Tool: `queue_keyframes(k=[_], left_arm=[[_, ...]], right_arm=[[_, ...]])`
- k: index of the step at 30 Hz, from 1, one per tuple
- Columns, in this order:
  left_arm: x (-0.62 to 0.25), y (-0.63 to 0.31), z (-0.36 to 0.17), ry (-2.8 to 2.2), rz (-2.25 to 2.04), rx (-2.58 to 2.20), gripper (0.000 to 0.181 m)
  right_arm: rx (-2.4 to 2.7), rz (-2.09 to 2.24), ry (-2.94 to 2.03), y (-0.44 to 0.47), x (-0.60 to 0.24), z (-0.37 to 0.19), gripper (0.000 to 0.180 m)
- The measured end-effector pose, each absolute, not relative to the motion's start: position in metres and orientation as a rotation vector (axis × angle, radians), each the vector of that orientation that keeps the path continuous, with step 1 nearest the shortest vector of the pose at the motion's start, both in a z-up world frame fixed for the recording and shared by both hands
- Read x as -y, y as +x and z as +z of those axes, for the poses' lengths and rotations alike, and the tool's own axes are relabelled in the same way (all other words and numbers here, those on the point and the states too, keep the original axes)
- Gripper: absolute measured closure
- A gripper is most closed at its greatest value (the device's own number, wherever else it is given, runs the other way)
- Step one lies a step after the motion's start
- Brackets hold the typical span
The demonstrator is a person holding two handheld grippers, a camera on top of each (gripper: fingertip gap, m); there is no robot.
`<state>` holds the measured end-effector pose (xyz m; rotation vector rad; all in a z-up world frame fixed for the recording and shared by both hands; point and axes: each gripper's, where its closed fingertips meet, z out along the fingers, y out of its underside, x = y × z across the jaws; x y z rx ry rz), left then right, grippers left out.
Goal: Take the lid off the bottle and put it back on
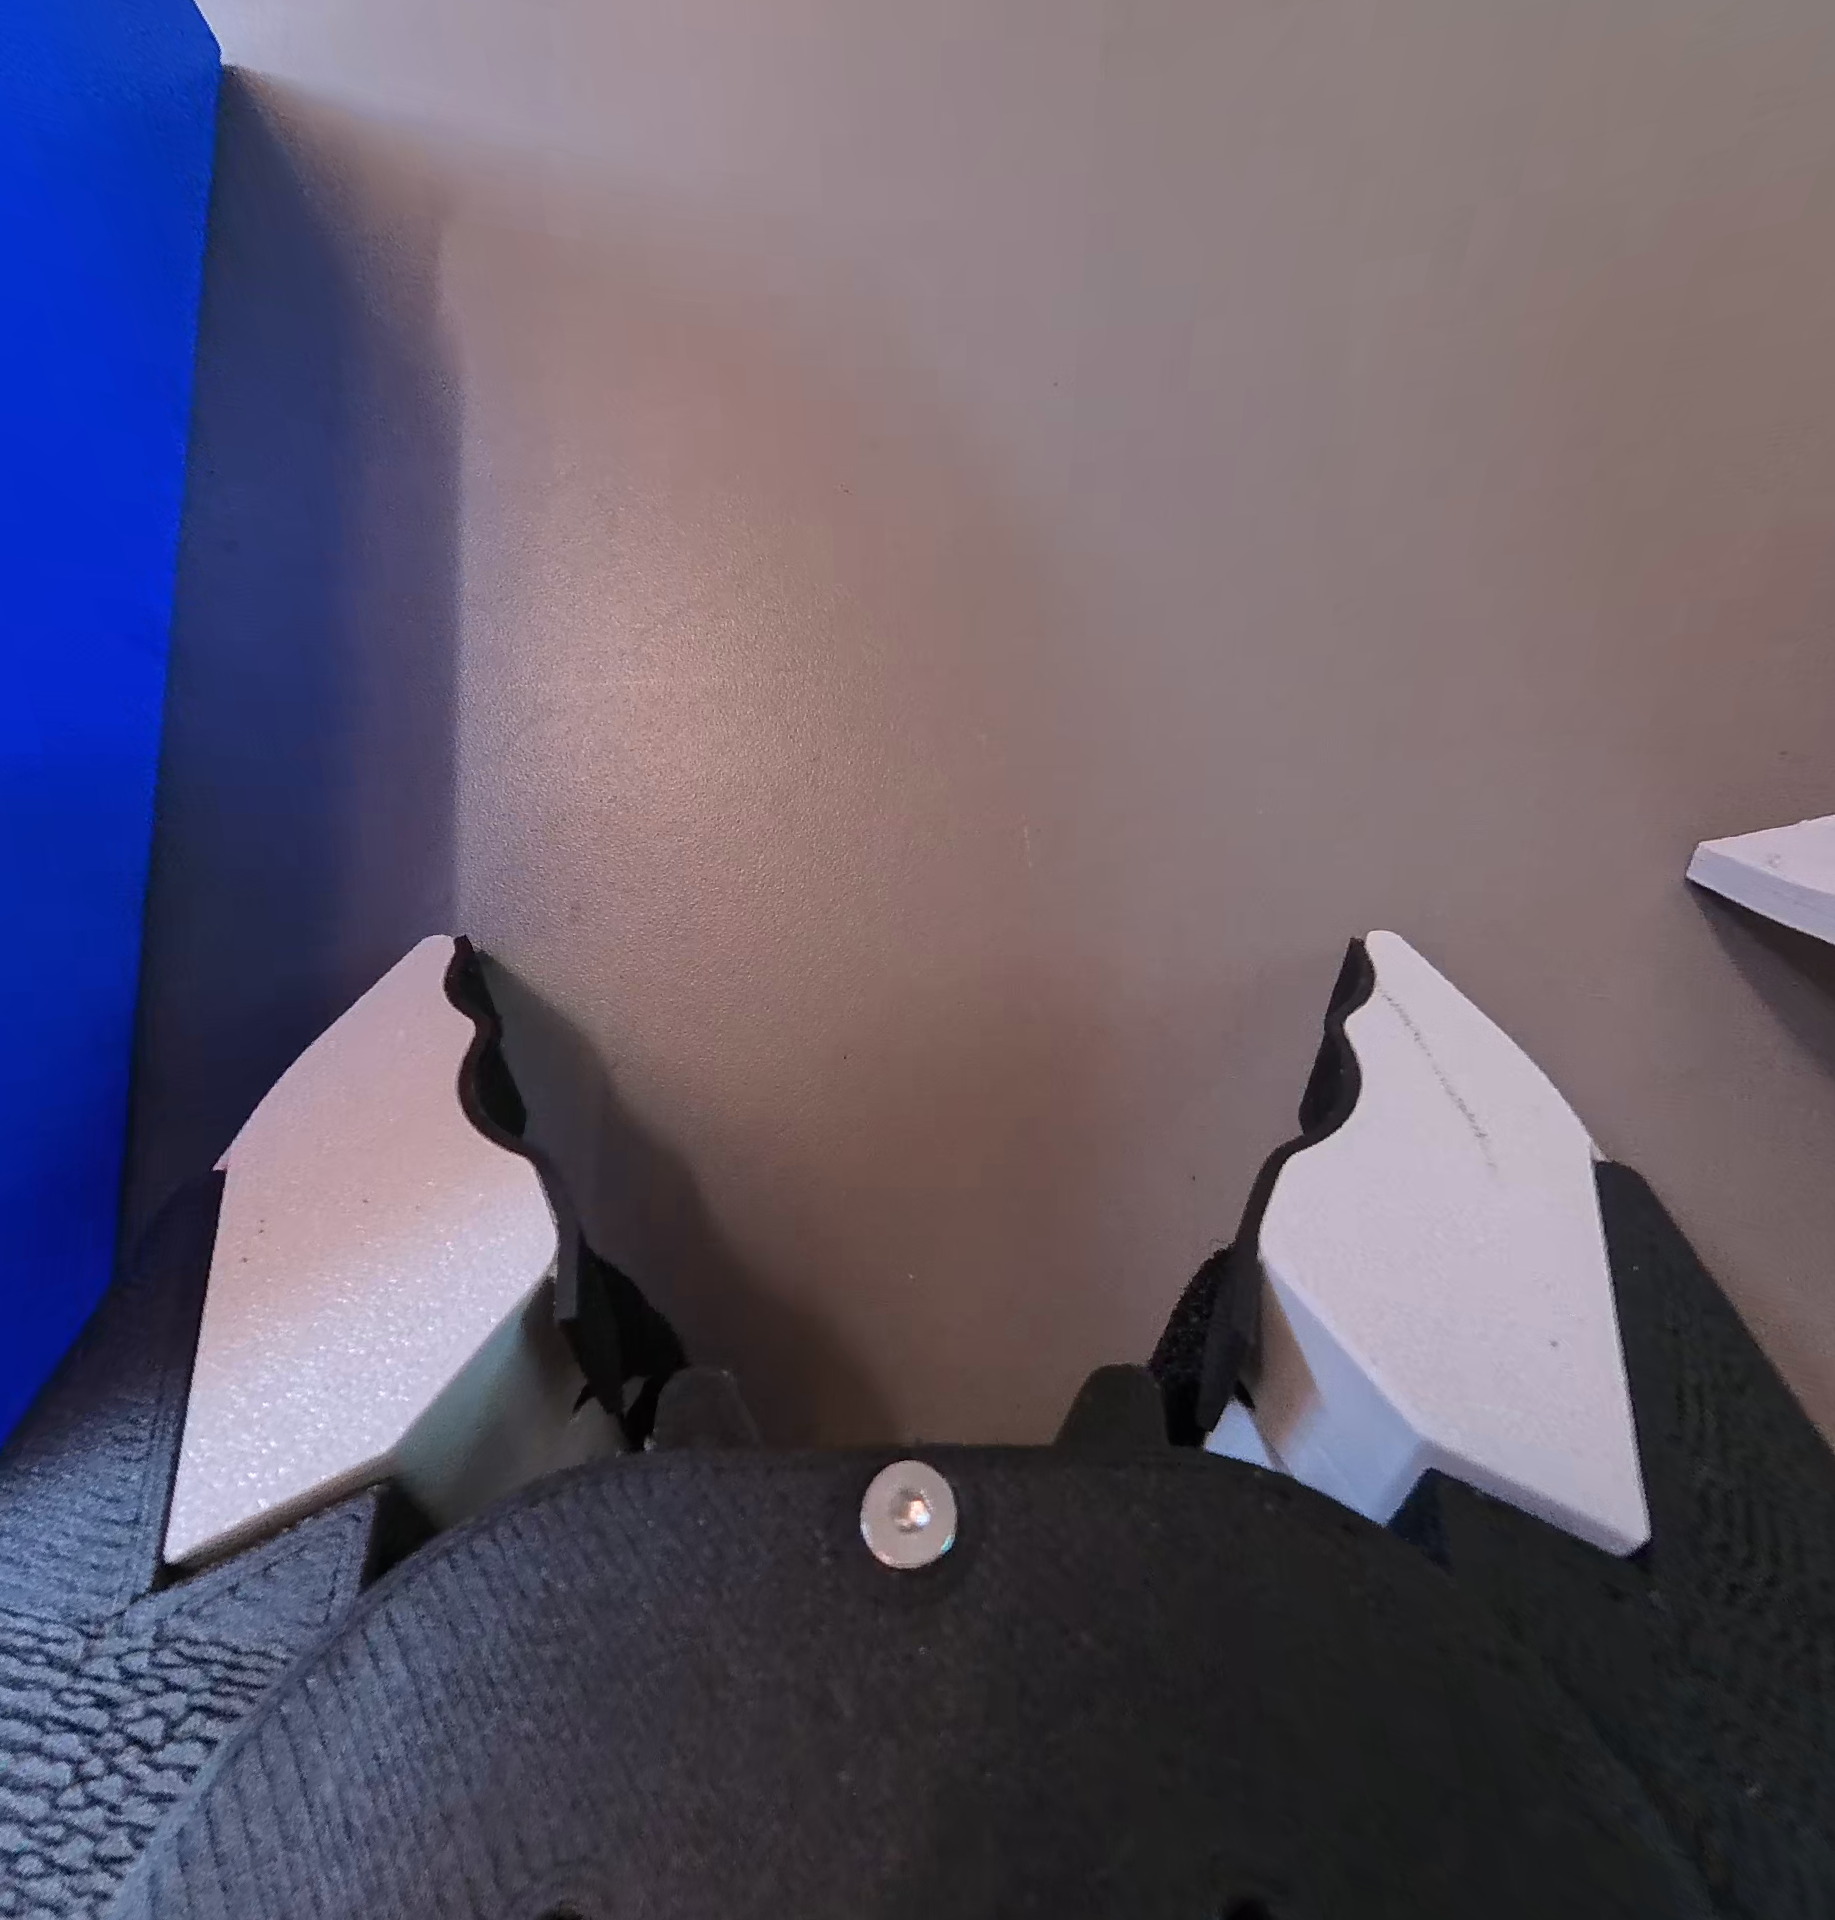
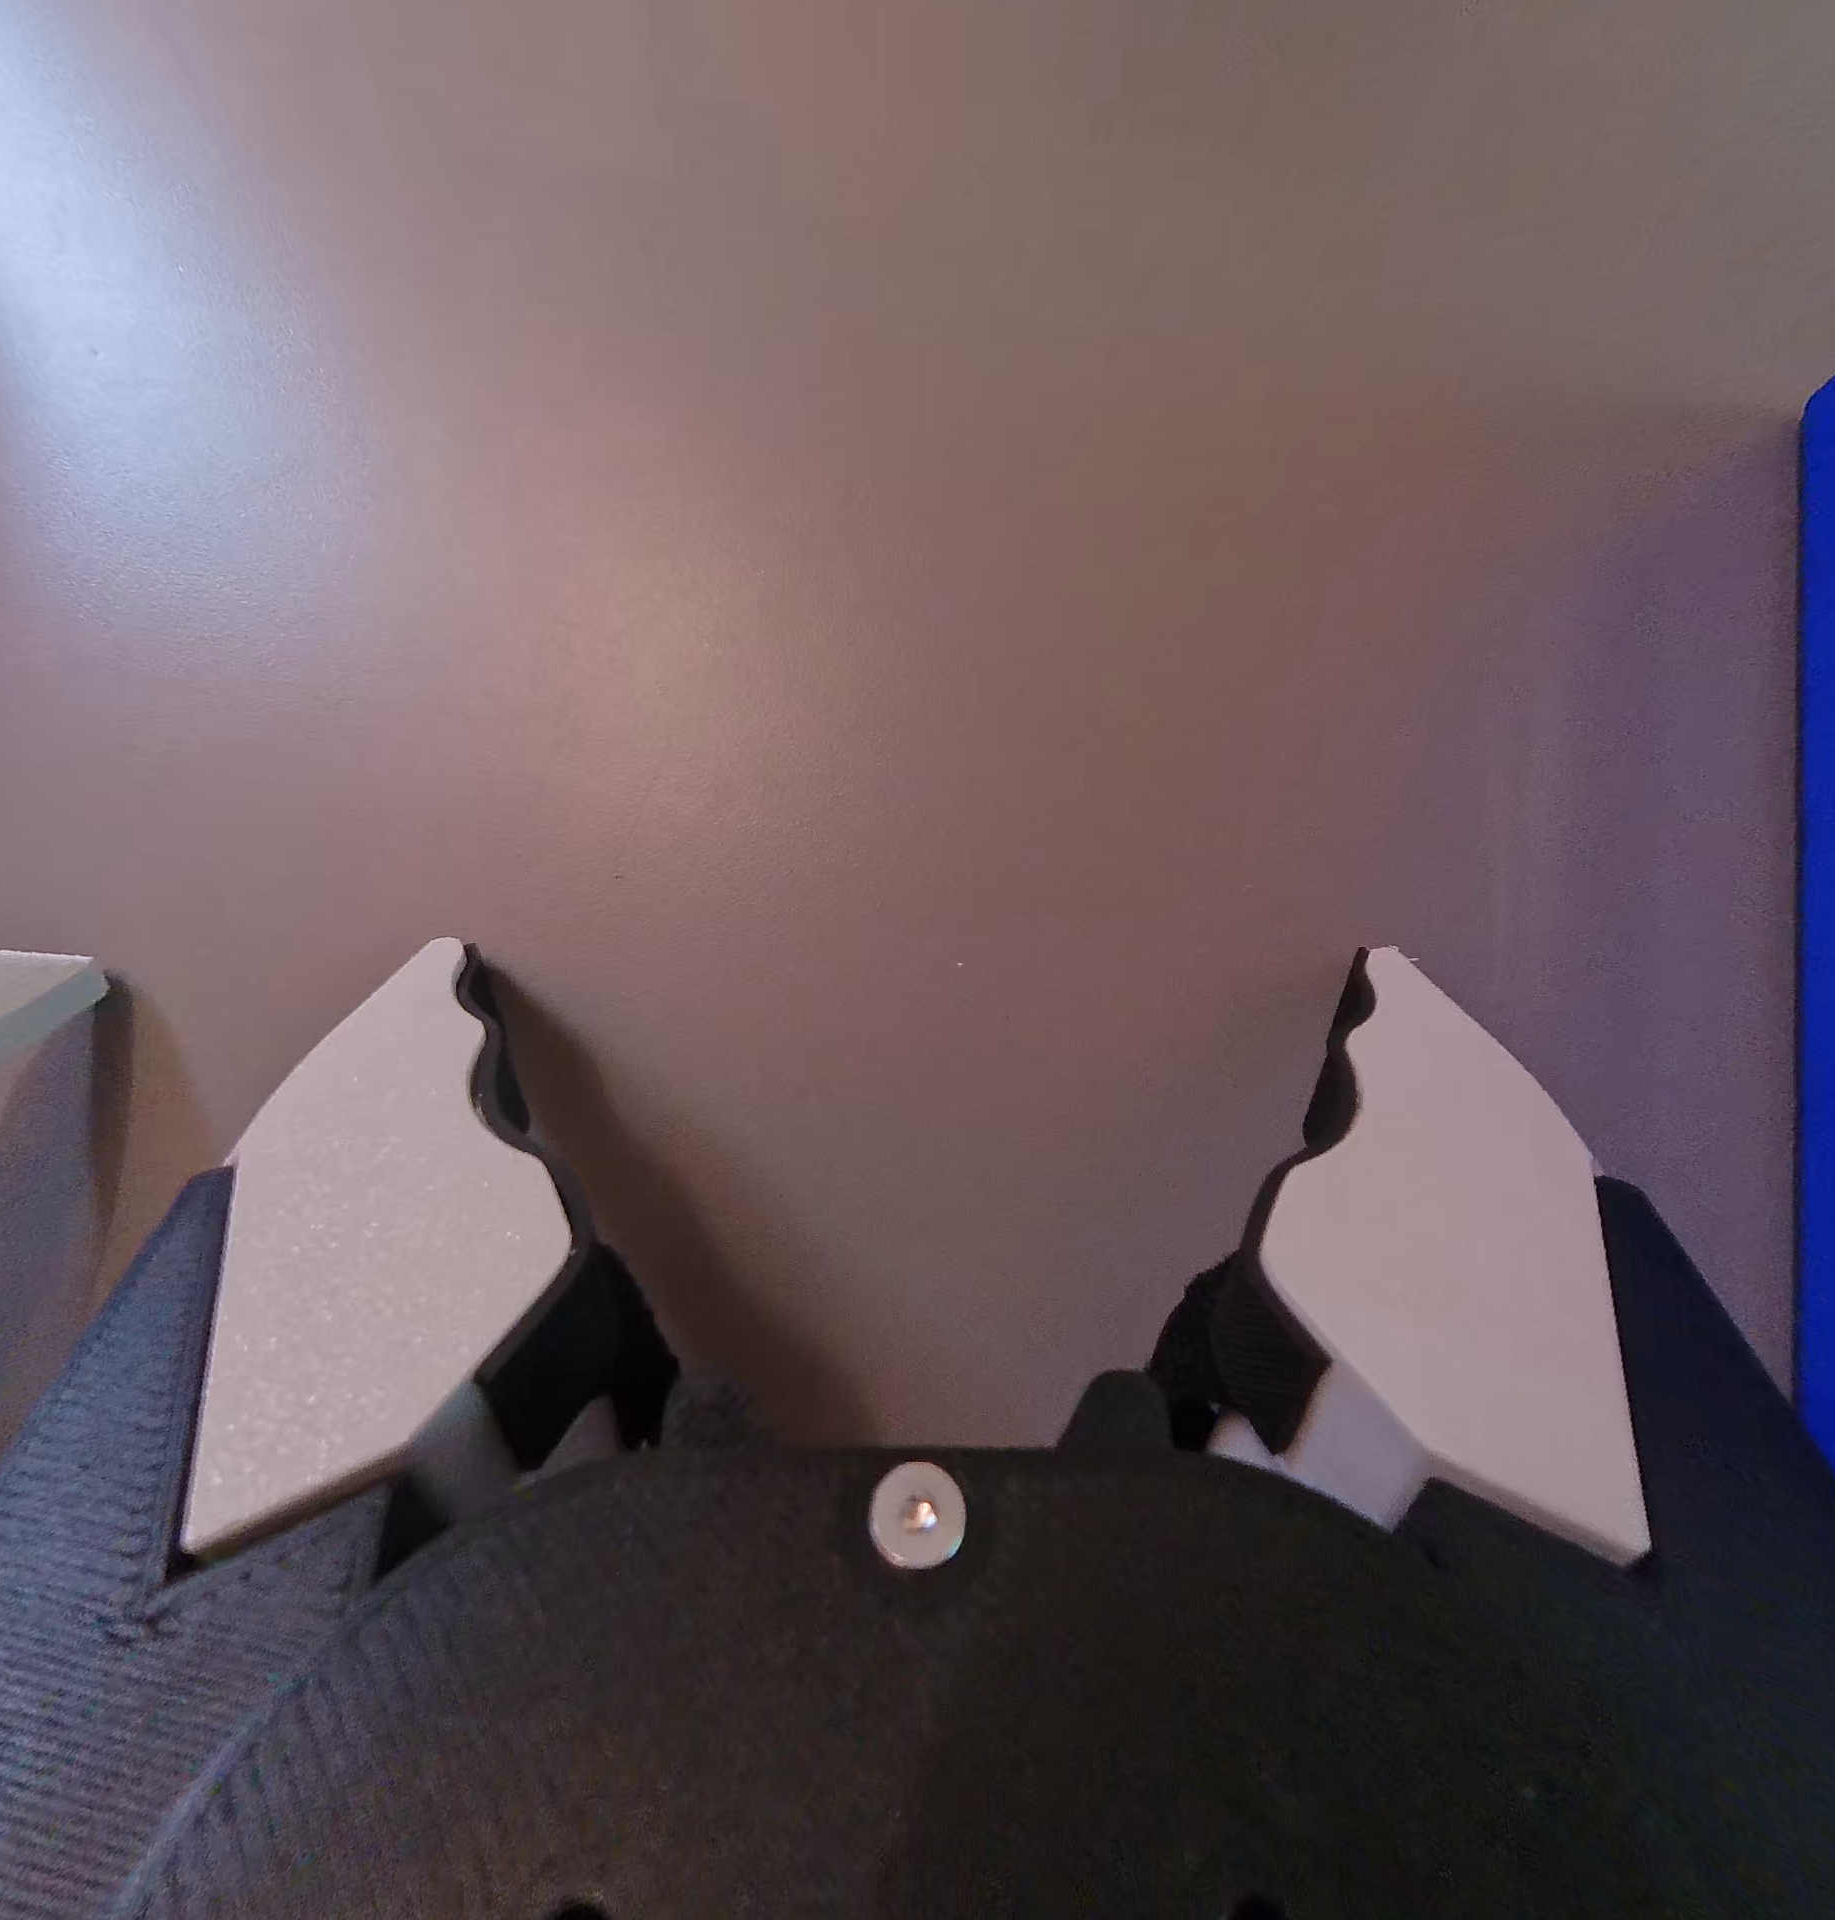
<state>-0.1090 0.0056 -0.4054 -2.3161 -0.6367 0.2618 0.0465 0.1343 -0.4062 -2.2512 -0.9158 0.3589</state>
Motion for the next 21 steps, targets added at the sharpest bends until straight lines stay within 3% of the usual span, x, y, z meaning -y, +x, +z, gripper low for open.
queue_keyframes(k=[21], left_arm=[[-0.015, -0.116, -0.404, -2.373, 0.129, 0.309, 0.035]], right_arm=[[0.932, 0.367, -2.246, 0.045, -0.135, -0.406, 0.033]])
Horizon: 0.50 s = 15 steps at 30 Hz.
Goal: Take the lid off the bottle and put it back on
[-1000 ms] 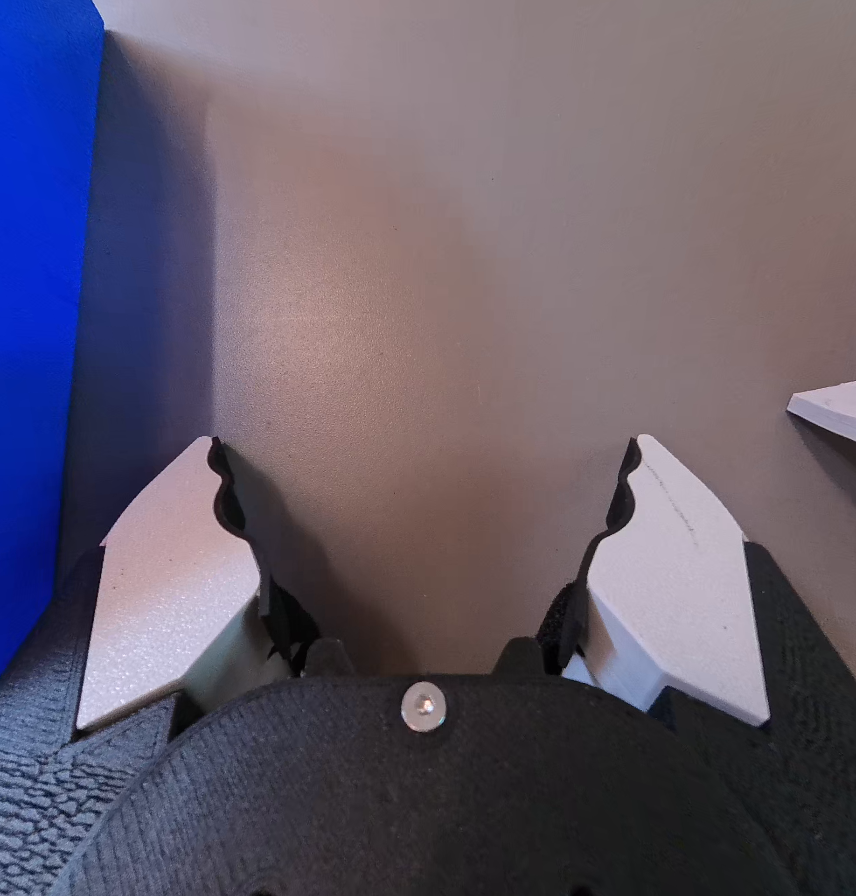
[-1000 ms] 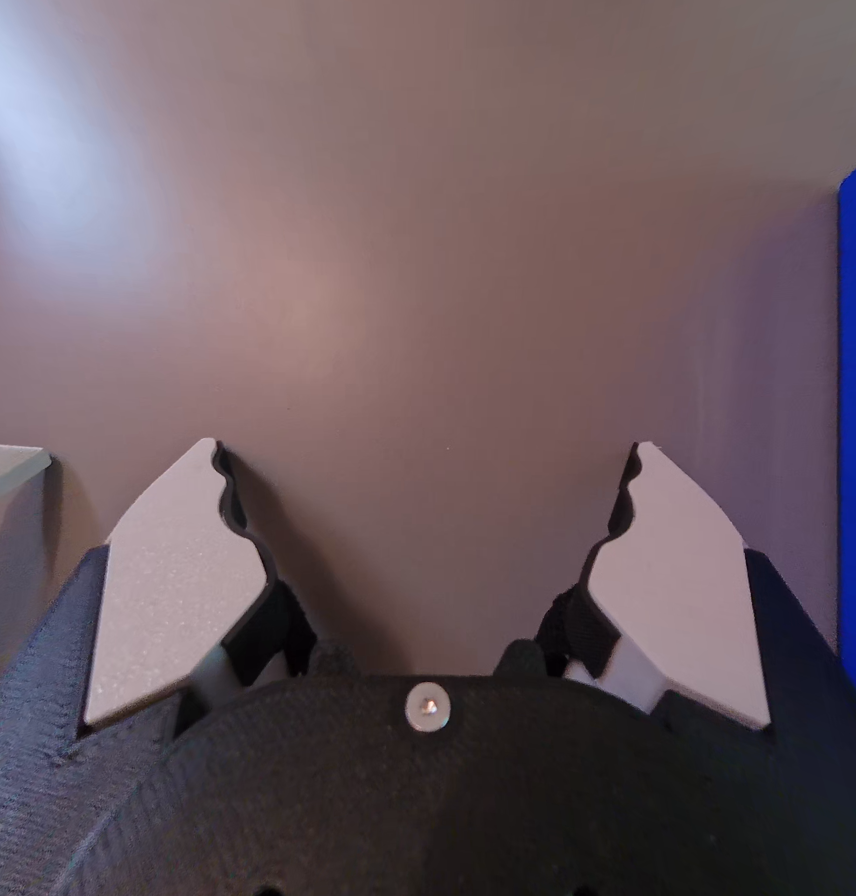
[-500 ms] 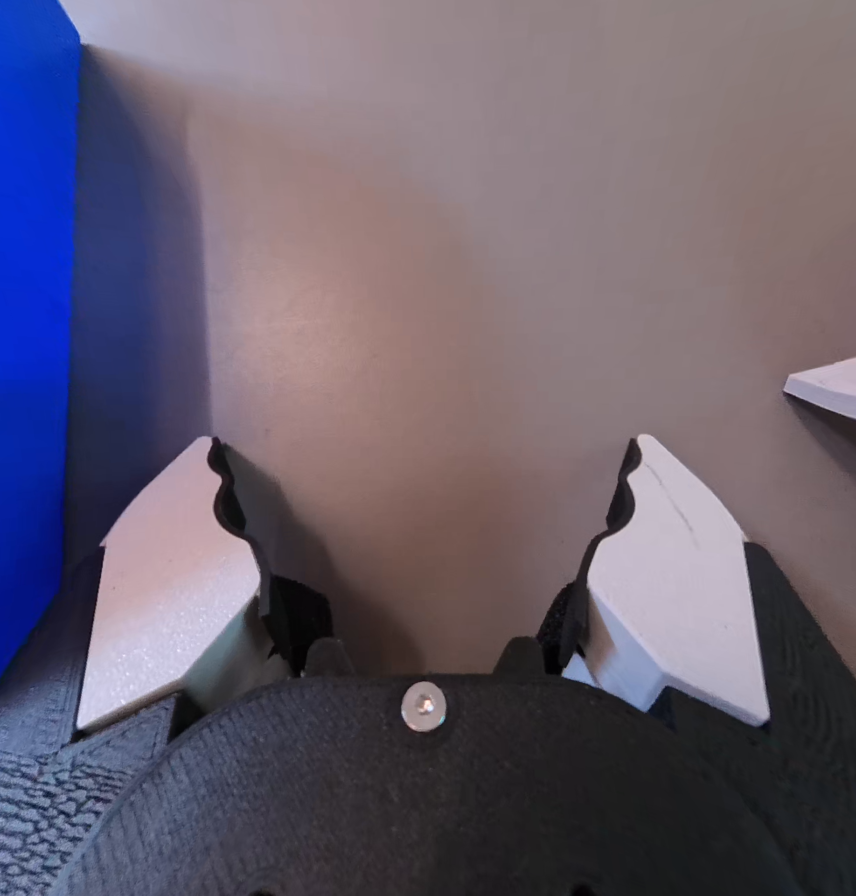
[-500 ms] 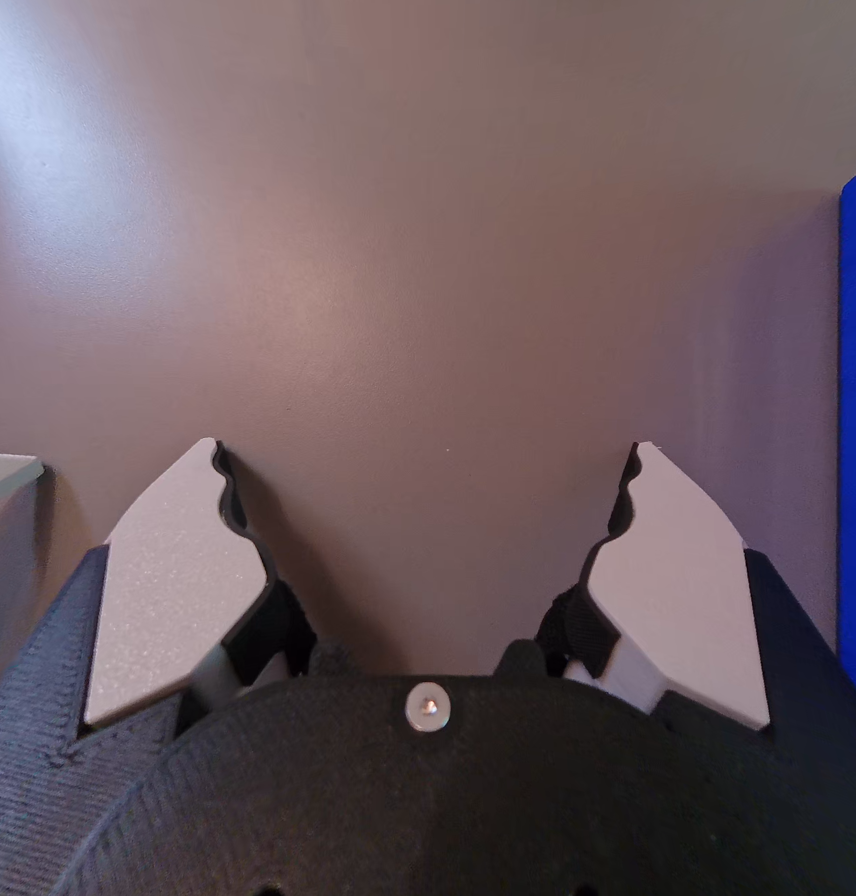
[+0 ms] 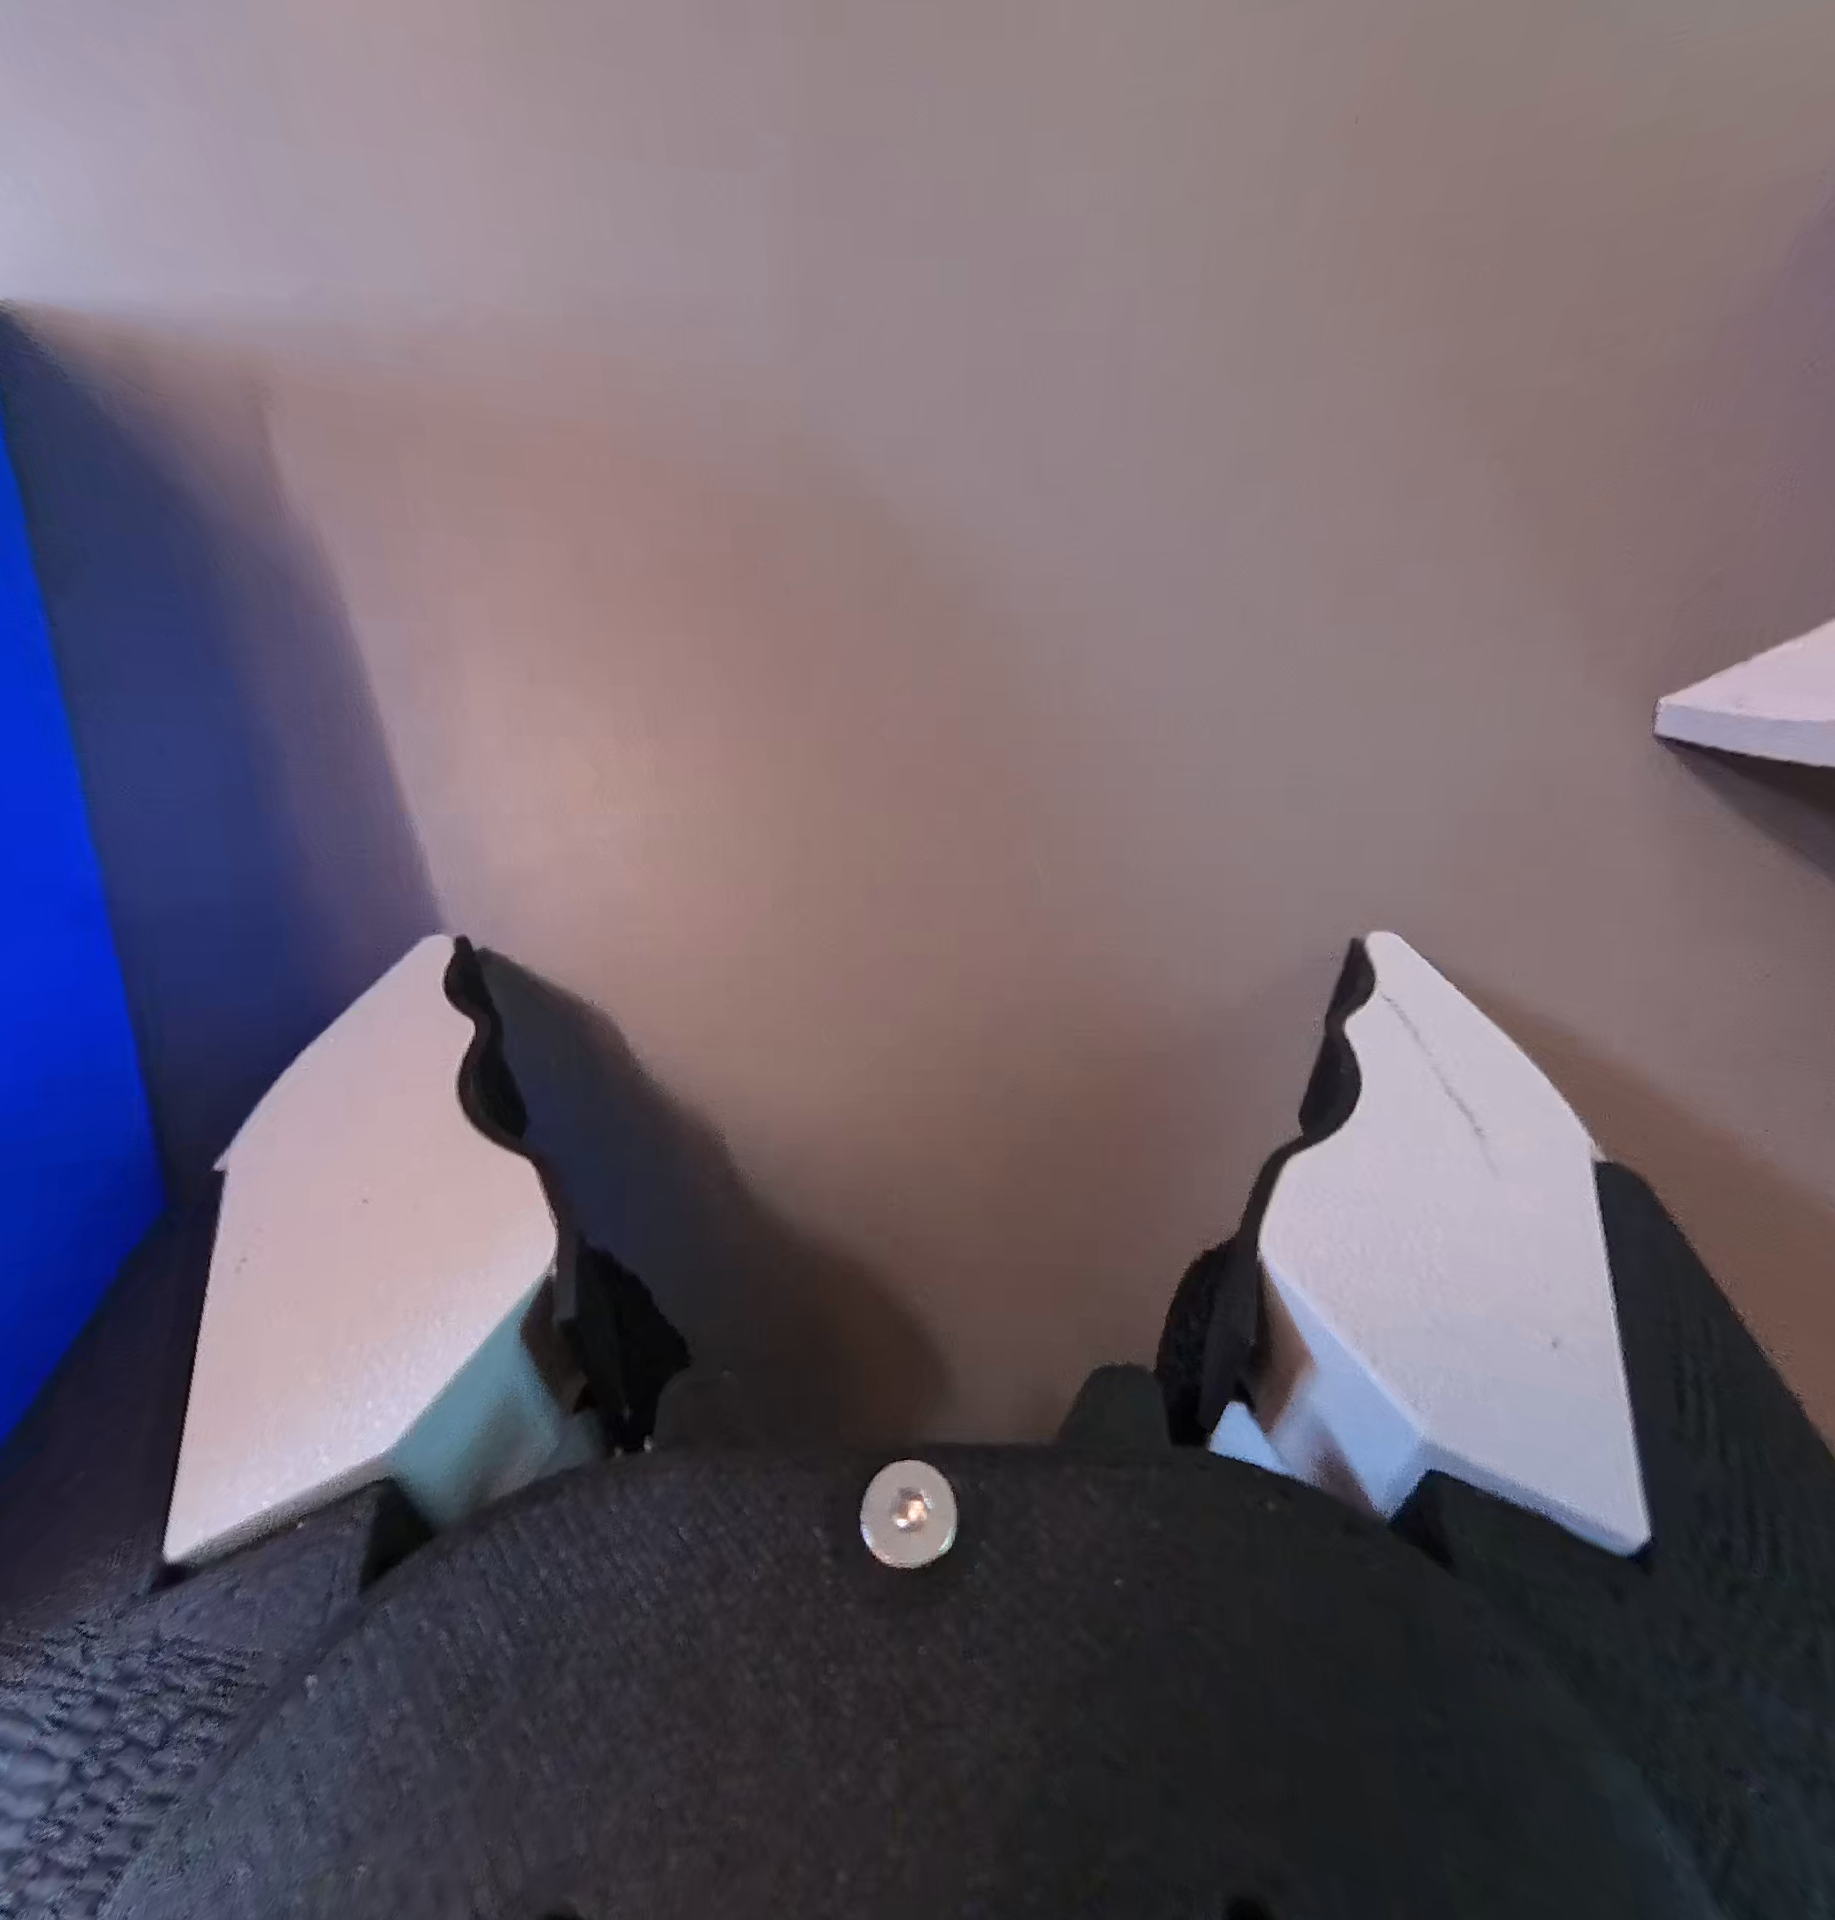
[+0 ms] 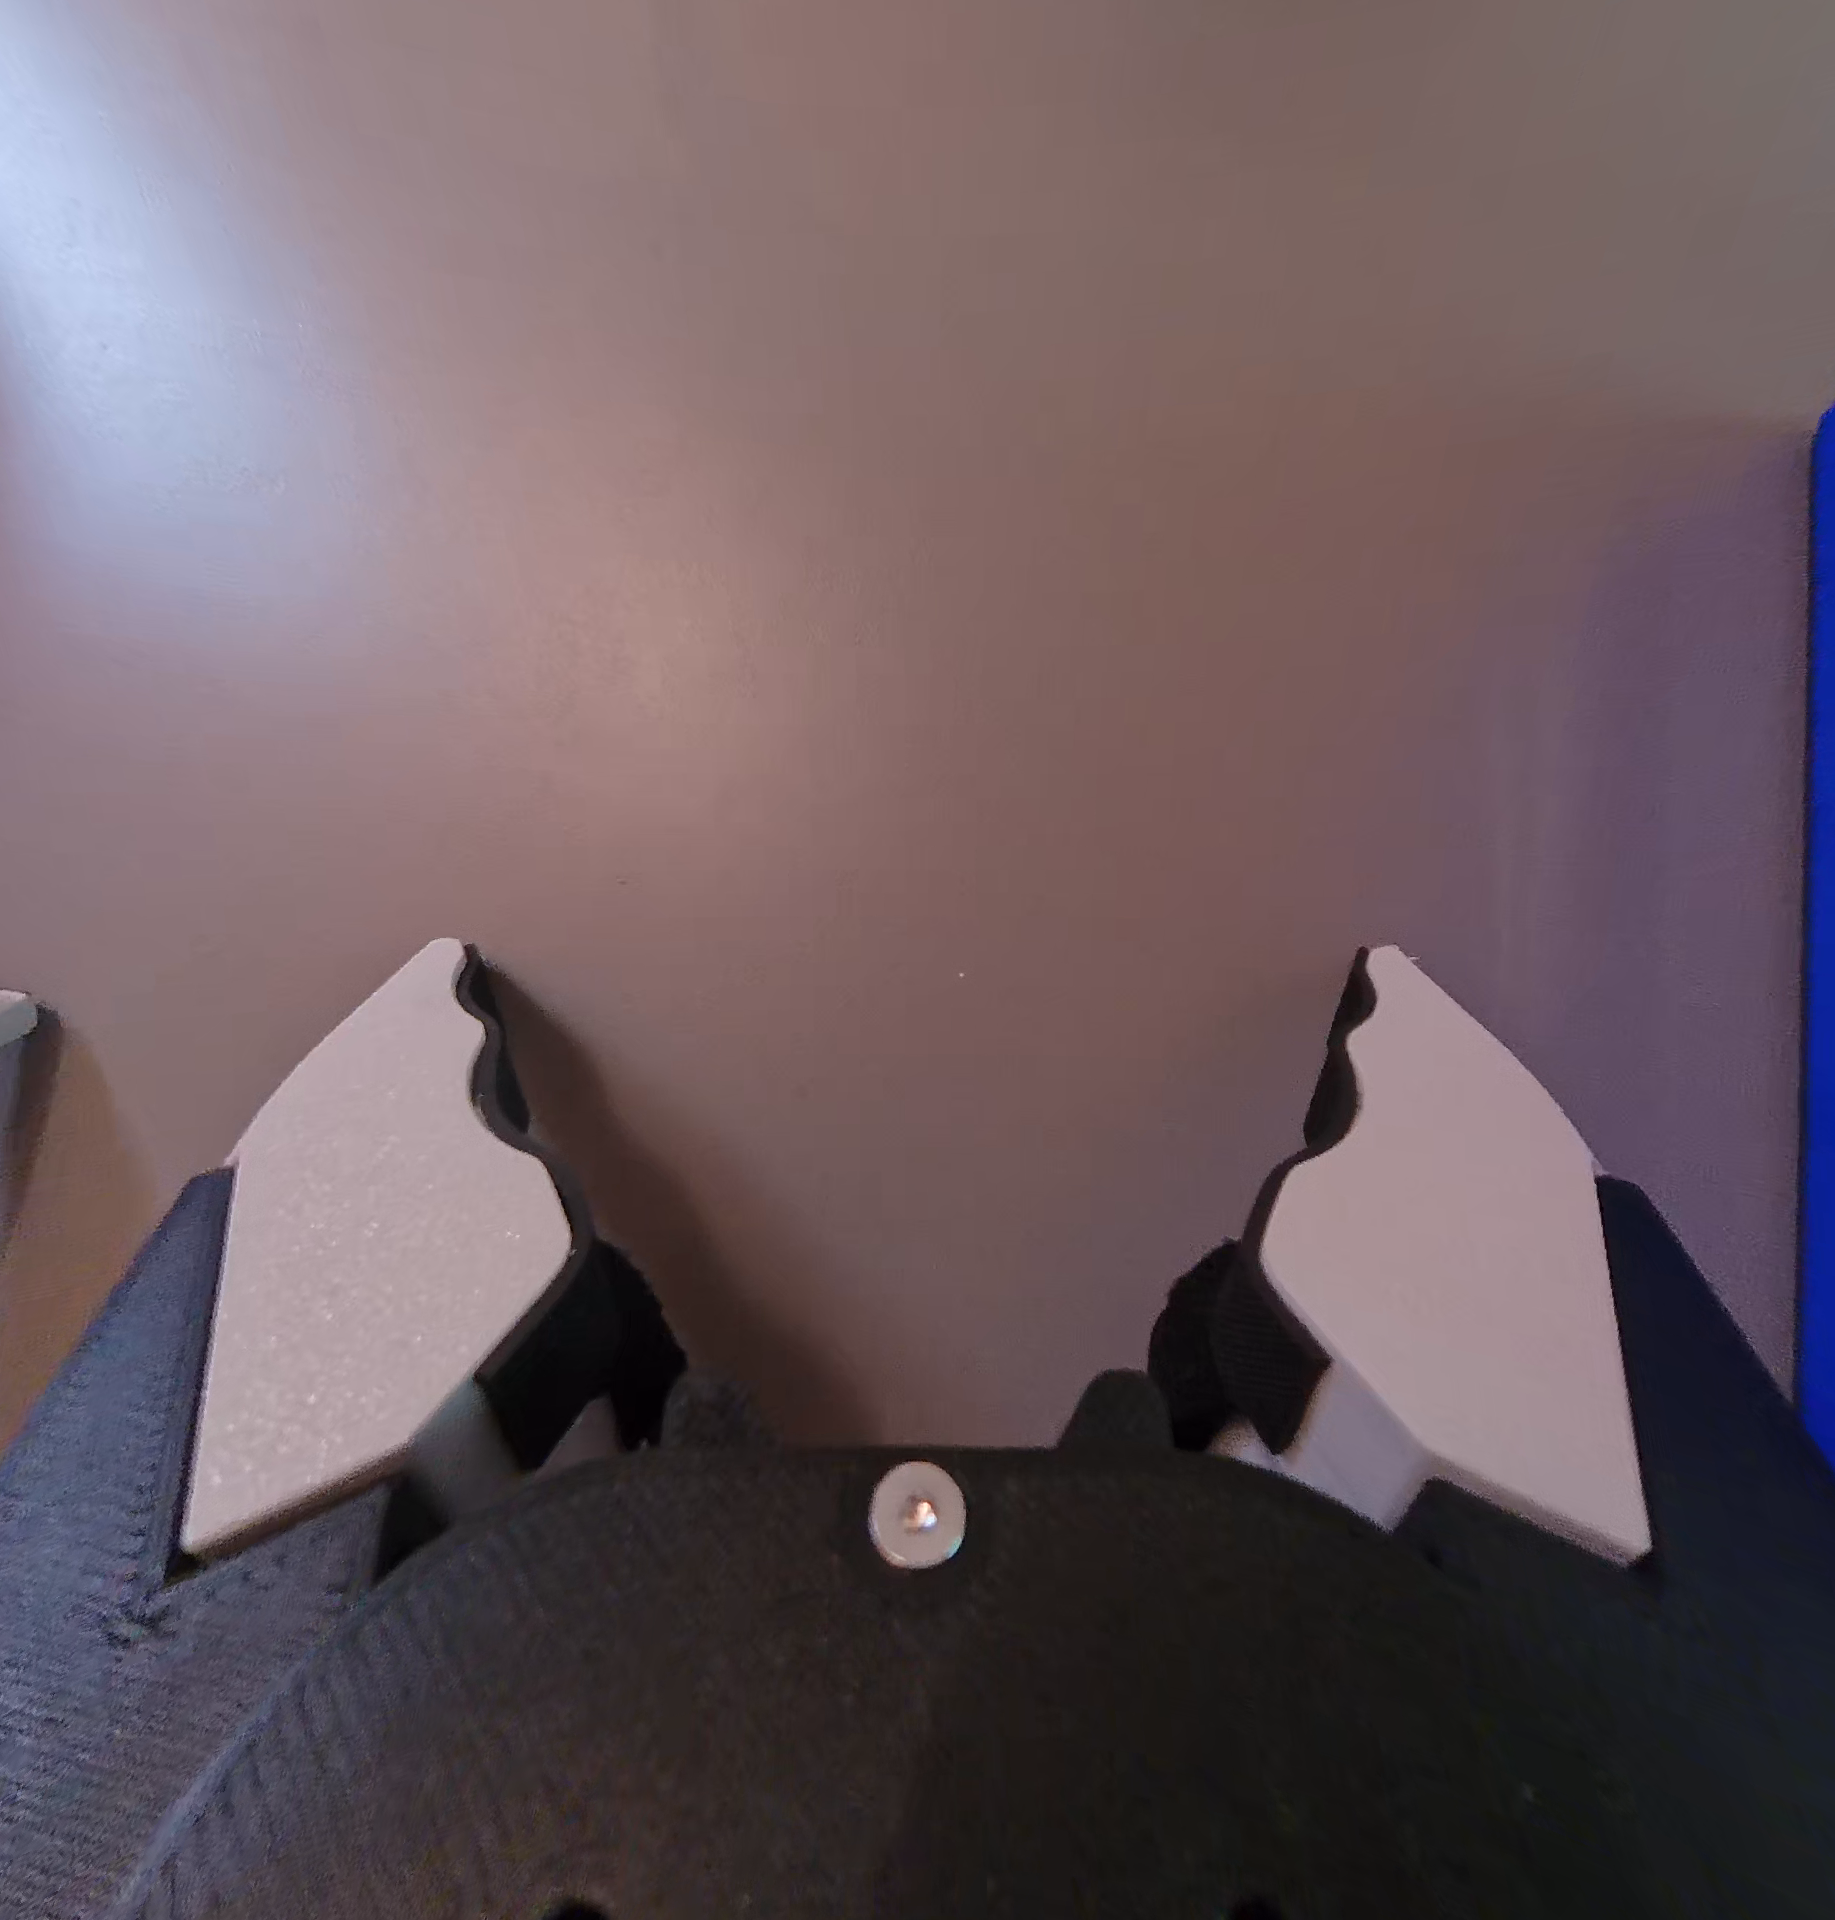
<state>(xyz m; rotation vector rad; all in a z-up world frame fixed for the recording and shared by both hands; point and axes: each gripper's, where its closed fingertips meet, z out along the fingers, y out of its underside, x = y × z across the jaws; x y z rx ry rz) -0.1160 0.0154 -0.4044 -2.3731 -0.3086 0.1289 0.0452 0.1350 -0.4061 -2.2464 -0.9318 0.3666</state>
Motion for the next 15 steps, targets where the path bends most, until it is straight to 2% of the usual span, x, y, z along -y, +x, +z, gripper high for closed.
queue_keyframes(k=[7, 9, 13, 15], left_arm=[[-0.029, -0.096, -0.388, -2.277, 0.003, 0.106, 0.040], [-0.037, -0.091, -0.361, -2.096, 0.054, 0.023, 0.039], [-0.030, -0.054, -0.272, -1.578, 0.219, -0.287, 0.039], [-0.016, -0.029, -0.245, -1.415, 0.141, -0.355, 0.040]], right_arm=[[1.006, 0.389, -2.231, 0.041, -0.136, -0.406, 0.033], [1.000, 0.396, -2.224, 0.041, -0.137, -0.406, 0.034], [1.012, 0.396, -2.221, 0.041, -0.136, -0.406, 0.033], [1.044, 0.407, -2.211, 0.042, -0.135, -0.406, 0.034]])
